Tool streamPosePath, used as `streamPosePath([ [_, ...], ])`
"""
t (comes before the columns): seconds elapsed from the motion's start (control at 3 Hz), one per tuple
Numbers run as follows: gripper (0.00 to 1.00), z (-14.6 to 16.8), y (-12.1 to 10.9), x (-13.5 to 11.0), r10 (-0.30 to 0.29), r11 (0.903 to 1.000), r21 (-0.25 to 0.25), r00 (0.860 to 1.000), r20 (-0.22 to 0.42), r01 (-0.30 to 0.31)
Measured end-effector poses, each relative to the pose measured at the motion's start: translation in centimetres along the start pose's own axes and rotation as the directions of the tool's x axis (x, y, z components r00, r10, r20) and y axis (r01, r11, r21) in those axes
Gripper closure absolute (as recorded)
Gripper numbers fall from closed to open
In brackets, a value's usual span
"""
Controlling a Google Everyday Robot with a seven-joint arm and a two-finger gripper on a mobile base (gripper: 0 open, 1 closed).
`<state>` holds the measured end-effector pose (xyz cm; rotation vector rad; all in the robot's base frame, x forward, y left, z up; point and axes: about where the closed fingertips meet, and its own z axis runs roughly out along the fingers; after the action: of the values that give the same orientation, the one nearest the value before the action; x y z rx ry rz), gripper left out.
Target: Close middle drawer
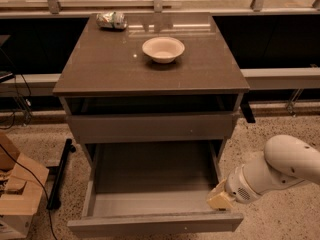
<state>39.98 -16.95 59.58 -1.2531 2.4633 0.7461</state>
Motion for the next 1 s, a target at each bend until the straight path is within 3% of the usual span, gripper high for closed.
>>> streamPosePath([
  [0.33, 1.00, 3.5, -1.5, 2.4, 0.061, 0.9980, -0.017, 0.998, -0.007, -0.061],
  [0.67, 1.00, 6.0, -2.6, 4.9, 0.141, 0.9891, -0.045, 0.990, 0.026, -0.140],
  [1.0, 1.00, 9.0, -4.1, 8.2, 0.238, 0.9697, -0.071, 0.970, 0.056, -0.234],
])
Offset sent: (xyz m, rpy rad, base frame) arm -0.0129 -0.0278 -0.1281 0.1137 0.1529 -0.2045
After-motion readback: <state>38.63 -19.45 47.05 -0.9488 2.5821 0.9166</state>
